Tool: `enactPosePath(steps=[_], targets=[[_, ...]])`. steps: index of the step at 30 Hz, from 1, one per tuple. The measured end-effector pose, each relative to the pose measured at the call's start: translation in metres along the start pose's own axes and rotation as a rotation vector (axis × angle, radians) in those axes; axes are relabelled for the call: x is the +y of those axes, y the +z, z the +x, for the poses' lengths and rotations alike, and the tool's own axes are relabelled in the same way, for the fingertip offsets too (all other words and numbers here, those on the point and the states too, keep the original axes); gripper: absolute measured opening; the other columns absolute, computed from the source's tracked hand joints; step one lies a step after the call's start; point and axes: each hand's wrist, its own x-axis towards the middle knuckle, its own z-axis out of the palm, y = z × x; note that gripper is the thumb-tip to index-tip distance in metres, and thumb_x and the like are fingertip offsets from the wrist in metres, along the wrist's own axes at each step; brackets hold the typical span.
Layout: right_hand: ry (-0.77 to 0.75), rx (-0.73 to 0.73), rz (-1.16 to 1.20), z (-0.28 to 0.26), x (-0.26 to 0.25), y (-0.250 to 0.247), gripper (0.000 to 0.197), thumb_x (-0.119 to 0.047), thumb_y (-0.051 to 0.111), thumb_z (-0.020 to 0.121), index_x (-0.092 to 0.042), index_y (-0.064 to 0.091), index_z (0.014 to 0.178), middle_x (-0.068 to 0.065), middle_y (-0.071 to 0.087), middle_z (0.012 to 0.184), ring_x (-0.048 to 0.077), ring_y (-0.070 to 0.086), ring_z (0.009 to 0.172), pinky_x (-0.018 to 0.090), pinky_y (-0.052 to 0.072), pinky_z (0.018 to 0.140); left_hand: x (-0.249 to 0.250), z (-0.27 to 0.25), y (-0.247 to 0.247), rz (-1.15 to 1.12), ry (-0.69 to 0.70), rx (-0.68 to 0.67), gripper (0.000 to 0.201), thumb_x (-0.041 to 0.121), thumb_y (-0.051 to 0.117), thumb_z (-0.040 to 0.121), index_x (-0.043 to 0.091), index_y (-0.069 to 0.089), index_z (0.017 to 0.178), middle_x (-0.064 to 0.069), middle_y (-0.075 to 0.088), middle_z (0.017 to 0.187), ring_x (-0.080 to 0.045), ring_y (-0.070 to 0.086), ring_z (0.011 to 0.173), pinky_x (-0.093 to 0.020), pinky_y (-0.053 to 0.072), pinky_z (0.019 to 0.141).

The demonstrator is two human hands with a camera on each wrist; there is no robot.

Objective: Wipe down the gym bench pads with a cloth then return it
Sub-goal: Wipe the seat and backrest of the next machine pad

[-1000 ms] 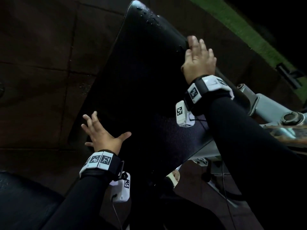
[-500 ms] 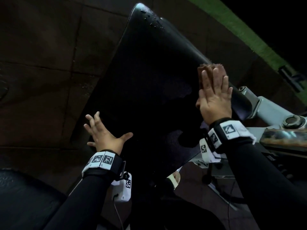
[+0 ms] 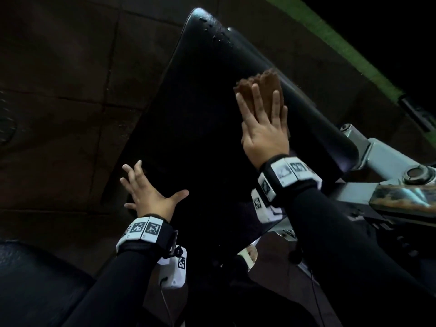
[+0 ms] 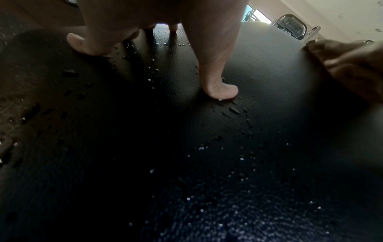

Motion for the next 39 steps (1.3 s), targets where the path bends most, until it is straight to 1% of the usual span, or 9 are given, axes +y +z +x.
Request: enactPosePath(steps=[3,6,11,17,20,23,27,33,39], targets=[[-0.019,-0.019,-0.024,-0.020,0.024,0.001,0.062,-0.033,0.037,0.095,-0.049,0.003,0.144,-0.016,-0.005,0.156,0.022,-0.012,0.144,0.042,-0.008,0.115,0.000,0.000,0.001,-0.010,-0.009,0.000,0.124,0.031,0.089,0.054,0.029,0.009,0.148,0.000,-0.011,0.159,-0.025,-0.017,0.144,-0.074,-0.001,0.104],[0.049,-0.021,0.011,-0.014,0.045,-0.009,0.062,-0.030,0.039,0.095,-0.046,0.005,0.145,-0.012,-0.005,0.157,0.025,-0.009,0.145,0.045,-0.005,0.115,0.000,0.000,0.001,-0.016,-0.015,0.000,0.124,0.030,0.089,0.053,0.029,0.009,0.148,0.000,-0.011,0.159,-0.025,-0.017,0.144,-0.074,-0.001,0.104],[0.203,-0.012,0.106,0.026,0.028,-0.021,0.062,-0.032,0.032,0.095,-0.048,-0.001,0.144,-0.012,-0.012,0.157,0.030,-0.012,0.144,0.046,-0.006,0.115,0.000,-0.001,0.001,-0.020,-0.012,0.010,0.125,0.034,0.089,0.050,0.027,0.011,0.148,-0.001,-0.009,0.159,-0.027,-0.016,0.144,-0.073,-0.003,0.103],[0.049,-0.082,0.111,0.069,-0.012,-0.029,0.058,-0.036,0.029,0.097,-0.045,-0.001,0.146,-0.010,-0.014,0.157,0.030,-0.018,0.142,0.046,-0.011,0.114,0.001,0.000,0.003,0.013,-0.027,-0.011,0.123,0.035,0.089,0.052,0.023,0.013,0.149,0.000,-0.014,0.159,-0.025,-0.018,0.144,-0.072,-0.004,0.104],[0.046,-0.080,0.165,0.065,-0.006,-0.031,0.061,-0.038,0.031,0.097,-0.035,-0.001,0.148,-0.005,-0.014,0.157,0.025,-0.017,0.143,0.044,-0.011,0.114,0.001,0.001,0.003,0.035,-0.029,-0.022,0.122,0.037,0.089,0.051,0.020,0.017,0.148,-0.001,-0.015,0.158,-0.026,-0.019,0.144,-0.072,-0.003,0.103],[0.061,-0.091,0.113,0.048,0.001,-0.026,0.064,-0.045,0.029,0.098,-0.029,-0.005,0.149,0.004,-0.019,0.156,0.027,-0.018,0.143,0.041,-0.011,0.115,-0.001,0.002,0.003,0.039,-0.045,-0.031,0.121,0.035,0.089,0.051,0.021,0.018,0.147,0.002,-0.017,0.158,-0.024,-0.020,0.144,-0.070,-0.004,0.104],[0.062,-0.082,0.058,0.055,-0.007,-0.021,0.060,-0.045,0.024,0.099,-0.031,-0.008,0.148,0.005,-0.020,0.156,0.029,-0.017,0.143,0.040,-0.011,0.114,-0.003,0.003,0.004,0.032,-0.055,-0.025,0.122,0.033,0.090,0.051,0.022,0.017,0.148,0.003,-0.018,0.158,-0.023,-0.020,0.144,-0.070,-0.005,0.104],[0.104,-0.102,0.116,0.127,-0.045,-0.035,0.056,-0.044,0.022,0.099,-0.035,-0.003,0.148,0.003,-0.006,0.158,0.029,-0.003,0.145,0.044,-0.006,0.115,-0.002,0.005,0.005,0.018,-0.059,-0.023,0.123,0.034,0.090,0.049,0.021,0.018,0.147,0.004,-0.018,0.158,-0.023,-0.020,0.143,-0.072,-0.004,0.103],[-0.059,-0.157,0.034,0.155,-0.096,-0.036,0.056,-0.042,0.027,0.098,-0.043,-0.002,0.146,-0.001,-0.017,0.157,0.031,-0.013,0.143,0.045,-0.008,0.115,-0.002,0.007,0.007,0.033,-0.075,-0.018,0.124,0.035,0.091,0.048,0.022,0.018,0.147,0.006,-0.019,0.157,-0.020,-0.021,0.143,-0.072,-0.004,0.103]])
